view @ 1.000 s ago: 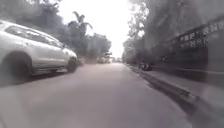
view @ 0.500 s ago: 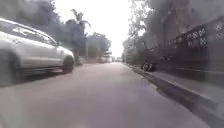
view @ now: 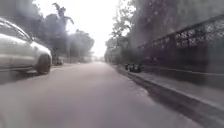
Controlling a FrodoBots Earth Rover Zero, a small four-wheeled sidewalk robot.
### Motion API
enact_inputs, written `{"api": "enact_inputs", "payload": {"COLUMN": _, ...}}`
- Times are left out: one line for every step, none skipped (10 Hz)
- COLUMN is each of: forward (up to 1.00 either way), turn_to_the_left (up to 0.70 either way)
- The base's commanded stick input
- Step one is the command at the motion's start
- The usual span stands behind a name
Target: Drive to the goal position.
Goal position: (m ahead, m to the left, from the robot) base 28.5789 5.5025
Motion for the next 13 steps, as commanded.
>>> {"api": "enact_inputs", "payload": {"forward": 1.0, "turn_to_the_left": 0.0}}
{"api": "enact_inputs", "payload": {"forward": 1.0, "turn_to_the_left": 0.0}}
{"api": "enact_inputs", "payload": {"forward": 1.0, "turn_to_the_left": 0.0}}
{"api": "enact_inputs", "payload": {"forward": 1.0, "turn_to_the_left": 0.0}}
{"api": "enact_inputs", "payload": {"forward": 1.0, "turn_to_the_left": 0.0}}
{"api": "enact_inputs", "payload": {"forward": 1.0, "turn_to_the_left": 0.0}}
{"api": "enact_inputs", "payload": {"forward": 1.0, "turn_to_the_left": 0.0}}
{"api": "enact_inputs", "payload": {"forward": 1.0, "turn_to_the_left": 0.0}}
{"api": "enact_inputs", "payload": {"forward": 1.0, "turn_to_the_left": 0.0}}
{"api": "enact_inputs", "payload": {"forward": 1.0, "turn_to_the_left": 0.0}}
{"api": "enact_inputs", "payload": {"forward": 1.0, "turn_to_the_left": -0.02}}
{"api": "enact_inputs", "payload": {"forward": 1.0, "turn_to_the_left": -0.19}}
{"api": "enact_inputs", "payload": {"forward": 1.0, "turn_to_the_left": -0.3}}
